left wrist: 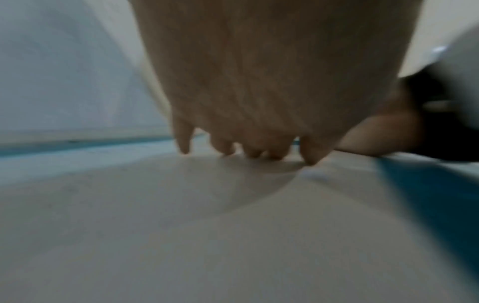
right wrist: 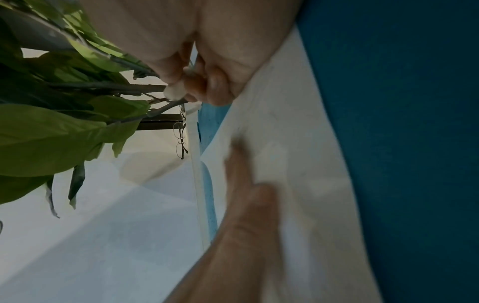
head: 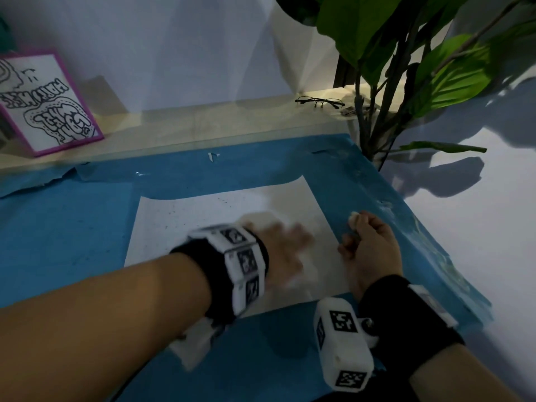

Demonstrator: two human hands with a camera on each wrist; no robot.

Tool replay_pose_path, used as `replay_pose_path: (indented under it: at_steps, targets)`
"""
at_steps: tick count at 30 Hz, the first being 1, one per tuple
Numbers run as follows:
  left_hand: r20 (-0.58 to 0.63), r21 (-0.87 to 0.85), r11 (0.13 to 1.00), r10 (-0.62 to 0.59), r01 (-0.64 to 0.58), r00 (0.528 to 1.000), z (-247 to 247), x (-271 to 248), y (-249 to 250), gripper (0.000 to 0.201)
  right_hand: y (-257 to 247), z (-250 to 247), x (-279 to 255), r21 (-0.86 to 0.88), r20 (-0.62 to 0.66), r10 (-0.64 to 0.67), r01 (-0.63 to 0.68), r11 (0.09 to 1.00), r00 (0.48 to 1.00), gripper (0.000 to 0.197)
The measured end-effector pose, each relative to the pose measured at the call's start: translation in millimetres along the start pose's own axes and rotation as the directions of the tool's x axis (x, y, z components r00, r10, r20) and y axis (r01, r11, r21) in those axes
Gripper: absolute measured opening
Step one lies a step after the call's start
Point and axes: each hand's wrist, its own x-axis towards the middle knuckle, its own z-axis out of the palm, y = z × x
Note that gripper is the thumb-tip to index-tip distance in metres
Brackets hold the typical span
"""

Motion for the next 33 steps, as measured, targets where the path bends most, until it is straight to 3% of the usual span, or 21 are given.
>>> replay_pose_path:
  at_steps: [2, 4, 6, 7, 8, 10, 11, 12, 13, 15, 17, 18, 20, 22, 23, 24, 26, 28, 29, 31, 33]
  targets:
    - [-0.016, 0.000, 0.982, -0.190, 0.190, 0.982, -9, 7, -9, 0.063, -1, 0, -1, -0.013, -0.003, 0.009, -0.009, 1.000, 1.000, 0.017]
    - [-0.076, 0.022, 1.000, -0.011, 0.013, 0.997, -15, 3, 8, 0.060, 0, 0, -1, 0.005, -0.004, 0.002, -0.002, 1.000, 1.000, 0.016]
    - [-0.021, 0.029, 0.966, 0.259, -0.258, 0.966, -12, -9, 33, 0.059, 1, -1, 0, 0.015, -0.003, -0.013, 0.013, 1.000, 1.000, 0.013]
    - [0.016, 0.026, 0.951, 0.307, -0.308, 0.951, -7, -12, 37, 0.060, 1, -1, 0, 0.012, 0.002, -0.014, 0.014, 1.000, 1.000, 0.013]
    - [0.045, 0.017, 0.966, 0.256, -0.257, 0.966, -5, -8, 29, 0.059, 2, -2, 0, 0.007, 0.014, -0.013, 0.013, 1.000, 1.000, 0.013]
    - [0.069, 0.031, 0.995, -0.099, 0.097, 0.993, -11, 6, -2, 0.063, 2, -2, 0, -0.023, 0.049, -0.020, 0.021, 1.000, 0.999, 0.012]
    - [0.073, 0.033, 0.956, -0.294, 0.293, 0.953, -17, 10, -14, 0.069, 2, -3, -1, -0.045, 0.061, -0.028, 0.031, 0.999, 0.998, 0.011]
    - [0.058, 0.004, 0.927, -0.375, 0.376, 0.925, -21, 15, -21, 0.073, 2, -3, 0, -0.063, 0.068, -0.037, 0.041, 0.997, 0.997, 0.011]
    - [0.030, 0.000, 0.940, -0.341, 0.341, 0.939, -24, 18, -19, 0.074, 3, -3, 1, -0.074, 0.068, -0.043, 0.048, 0.996, 0.997, 0.010]
    - [0.007, 0.058, 0.998, -0.022, 0.021, 1.000, -26, 10, 7, 0.072, 3, -3, 2, -0.085, 0.052, -0.046, 0.050, 0.995, 0.998, 0.010]
    - [0.087, 0.000, 0.965, 0.262, -0.263, 0.961, -17, -2, 32, 0.070, 4, -4, 2, -0.083, 0.031, -0.051, 0.053, 0.995, 0.998, 0.011]
    - [0.118, -0.024, 0.962, 0.274, -0.273, 0.954, -10, -4, 32, 0.067, 4, -4, 1, -0.080, 0.031, -0.054, 0.057, 0.995, 0.998, 0.011]
    - [0.089, -0.063, 0.997, 0.049, -0.044, 0.995, -8, 9, 11, 0.064, 4, -4, -1, -0.094, 0.052, -0.058, 0.063, 0.994, 0.997, 0.010]
    - [0.056, -0.082, 0.939, -0.331, 0.334, 0.942, -15, 21, -14, 0.066, 3, -4, -2, -0.105, 0.072, -0.052, 0.060, 0.993, 0.996, 0.009]
    - [0.031, -0.074, 0.915, -0.396, 0.397, 0.918, -19, 24, -18, 0.067, 3, -4, -1, -0.108, 0.076, -0.054, 0.062, 0.992, 0.996, 0.009]
    - [-0.023, -0.062, 0.938, -0.342, 0.341, 0.939, -23, 27, -13, 0.066, 4, -5, 1, -0.115, 0.075, -0.055, 0.063, 0.991, 0.996, 0.009]
    - [-0.108, -0.090, 0.996, 0.014, -0.024, 0.994, -27, 21, 12, 0.060, 6, -6, 2, -0.123, 0.061, -0.051, 0.059, 0.991, 0.997, 0.006]
    - [-0.033, -0.079, 0.969, 0.232, -0.234, 0.972, -20, 17, 32, 0.057, 7, -5, 1, -0.089, 0.056, -0.048, 0.052, 0.995, 0.997, 0.006]
    - [0.025, -0.041, 0.981, 0.192, -0.191, 0.981, -18, 21, 29, 0.057, 6, -5, 0, -0.085, 0.052, -0.048, 0.052, 0.995, 0.998, 0.007]
    - [-0.010, 0.000, 0.994, -0.109, 0.109, 0.994, -19, 34, 7, 0.059, 5, -5, -1, -0.119, 0.046, -0.056, 0.061, 0.991, 0.997, 0.007]
    - [-0.037, -0.085, 0.925, -0.375, 0.371, 0.926, -24, 39, -9, 0.069, 5, -5, -1, -0.139, 0.055, -0.054, 0.061, 0.988, 0.997, 0.007]
